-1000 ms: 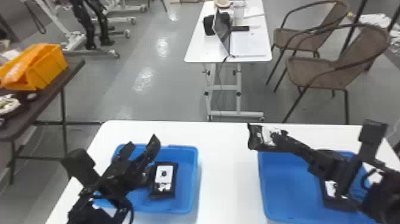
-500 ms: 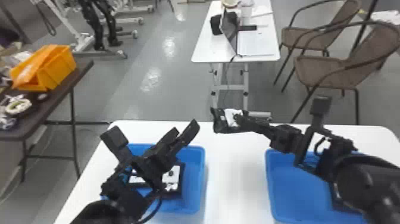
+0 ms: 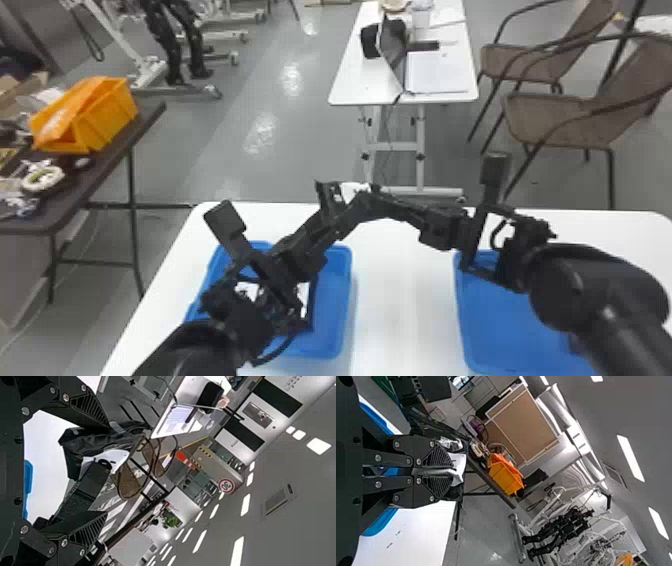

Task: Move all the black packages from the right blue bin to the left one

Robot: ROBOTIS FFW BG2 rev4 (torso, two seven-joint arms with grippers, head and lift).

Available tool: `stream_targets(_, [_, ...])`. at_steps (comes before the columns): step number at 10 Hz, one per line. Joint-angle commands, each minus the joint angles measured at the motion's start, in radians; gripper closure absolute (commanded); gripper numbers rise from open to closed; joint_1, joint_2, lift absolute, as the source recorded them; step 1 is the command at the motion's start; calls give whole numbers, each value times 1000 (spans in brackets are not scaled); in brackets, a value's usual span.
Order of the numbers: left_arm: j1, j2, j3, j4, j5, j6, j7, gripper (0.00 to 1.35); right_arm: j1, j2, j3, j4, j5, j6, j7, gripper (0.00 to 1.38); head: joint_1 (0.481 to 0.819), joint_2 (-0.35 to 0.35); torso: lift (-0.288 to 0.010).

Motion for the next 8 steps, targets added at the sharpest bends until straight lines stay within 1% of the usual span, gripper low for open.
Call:
stream_targets(1, [-4, 0, 0, 2, 3, 18, 0, 283, -13, 2, 32, 13, -21, -3, 0, 1079, 695, 207, -40])
stream_targets(2, [-5, 0, 4, 0, 6, 43, 0, 312, -13, 2, 42, 16, -29, -3, 0, 1079, 695, 217, -40])
stream_targets(3, [-4, 0, 6, -1, 1, 46, 0, 463, -15, 2, 43, 15, -31, -3, 0, 1079, 695, 224, -40])
stream_targets(4, [1, -3, 7, -5, -3, 40, 8, 858, -13, 2, 43, 15, -32, -3, 0, 1079, 695, 227, -40])
stream_targets(5, [12, -11, 15, -8, 20, 50, 39, 1204, -12, 2, 43, 15, -37, -3, 0, 1079, 695, 230, -40])
stream_targets(6, [10, -14, 30, -5, 27, 76, 28, 1228, -12, 2, 43, 16, -37, -3, 0, 1079, 695, 234, -40])
stream_targets(8, [18, -9, 26, -5, 18, 23, 29, 1228, -10, 2, 43, 16, -38, -3, 0, 1079, 695, 238, -40])
